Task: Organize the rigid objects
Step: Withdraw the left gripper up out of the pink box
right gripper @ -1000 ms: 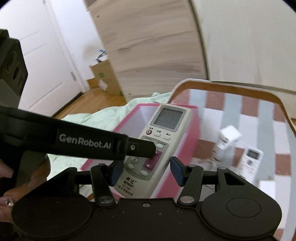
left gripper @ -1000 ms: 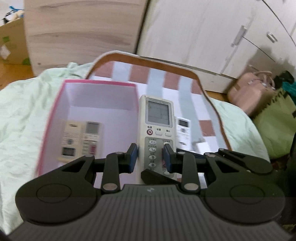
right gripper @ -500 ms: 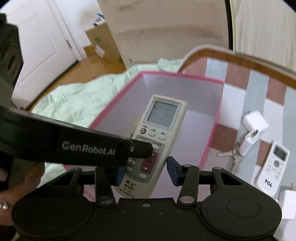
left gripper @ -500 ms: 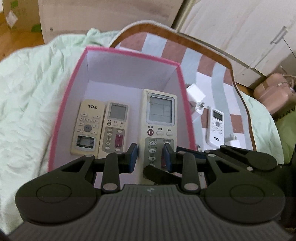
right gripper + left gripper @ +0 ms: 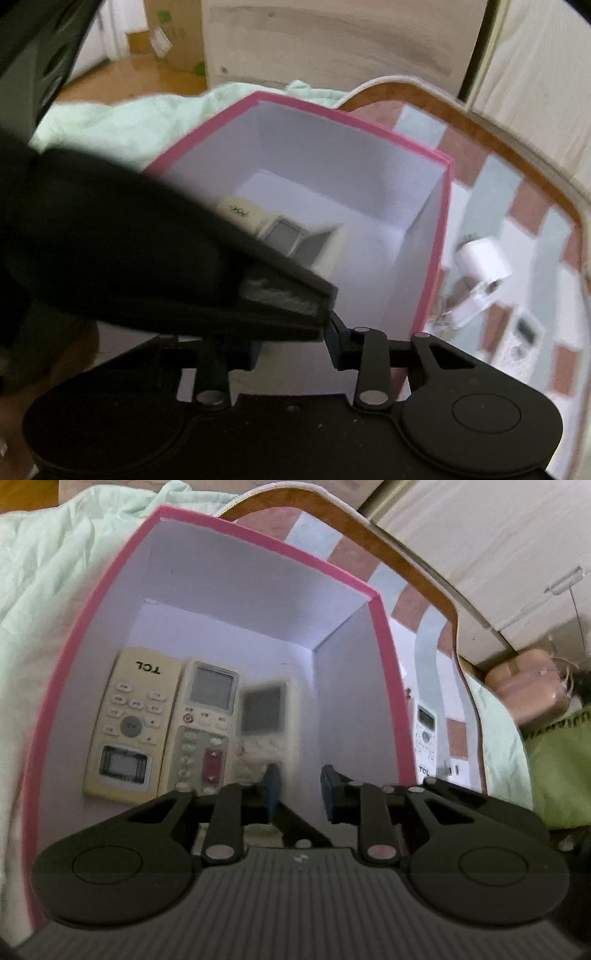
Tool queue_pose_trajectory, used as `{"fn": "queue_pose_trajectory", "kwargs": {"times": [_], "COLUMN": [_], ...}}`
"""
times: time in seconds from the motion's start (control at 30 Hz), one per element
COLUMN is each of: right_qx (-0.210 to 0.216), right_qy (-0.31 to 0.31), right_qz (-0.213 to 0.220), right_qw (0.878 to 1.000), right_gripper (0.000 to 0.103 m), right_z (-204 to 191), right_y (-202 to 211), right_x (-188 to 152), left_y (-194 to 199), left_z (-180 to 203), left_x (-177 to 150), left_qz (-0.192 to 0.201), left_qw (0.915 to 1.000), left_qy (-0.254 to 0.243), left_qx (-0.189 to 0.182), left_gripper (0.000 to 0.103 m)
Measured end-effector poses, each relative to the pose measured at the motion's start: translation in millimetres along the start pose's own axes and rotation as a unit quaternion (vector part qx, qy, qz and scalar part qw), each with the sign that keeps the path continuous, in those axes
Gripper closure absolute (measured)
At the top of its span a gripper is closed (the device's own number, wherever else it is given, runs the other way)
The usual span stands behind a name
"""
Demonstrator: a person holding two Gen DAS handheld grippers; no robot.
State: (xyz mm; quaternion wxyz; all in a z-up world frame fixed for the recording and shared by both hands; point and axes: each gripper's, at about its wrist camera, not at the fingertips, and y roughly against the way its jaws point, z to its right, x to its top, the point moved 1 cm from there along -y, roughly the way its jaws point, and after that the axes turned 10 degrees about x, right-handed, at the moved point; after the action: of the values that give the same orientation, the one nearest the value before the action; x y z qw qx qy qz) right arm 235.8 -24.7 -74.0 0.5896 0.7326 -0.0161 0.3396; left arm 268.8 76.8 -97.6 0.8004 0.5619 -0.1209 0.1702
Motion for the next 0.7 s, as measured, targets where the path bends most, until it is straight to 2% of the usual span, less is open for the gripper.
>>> {"fn": "queue_pose_trajectory", "kwargs": {"times": [0.13,0.27,0.37,0.5,0.7], "right_qx": [0.001,0.056,0.086,0.098,0.118], "right_qy": [-0.003,-0.047,-0.045,-0.05,-0.093], "right_qz": [0.015,0.046,0.089,0.142,0.191], "right_qw": [1.0,0.996,0.991,0.984,0.97], "right_gripper": [0.067,0.066,0.066,0.064,0.063], "right_z": [8,25,34,54,90], "right_y": [-1,17,45,88,153], "right_x": [5,-6,-21,-39,-65], "left_y": [-5,4,21,46,87], "left_z": [3,4,6,16,47], "left_x": [2,-1,-2,-5,-15], "left_qz": [0.008,0.016,0.029,0.05,0.084], "left_qw": [0.9998,0.9996,0.9985,0.9951,0.9887], "left_qy": [-0.003,-0.007,-0.026,-0.058,-0.107], "left_qx": [0.018,0.022,0.038,0.062,0.063], "left_gripper": [0.081,0.081,0.08,0.08,0.078]}}
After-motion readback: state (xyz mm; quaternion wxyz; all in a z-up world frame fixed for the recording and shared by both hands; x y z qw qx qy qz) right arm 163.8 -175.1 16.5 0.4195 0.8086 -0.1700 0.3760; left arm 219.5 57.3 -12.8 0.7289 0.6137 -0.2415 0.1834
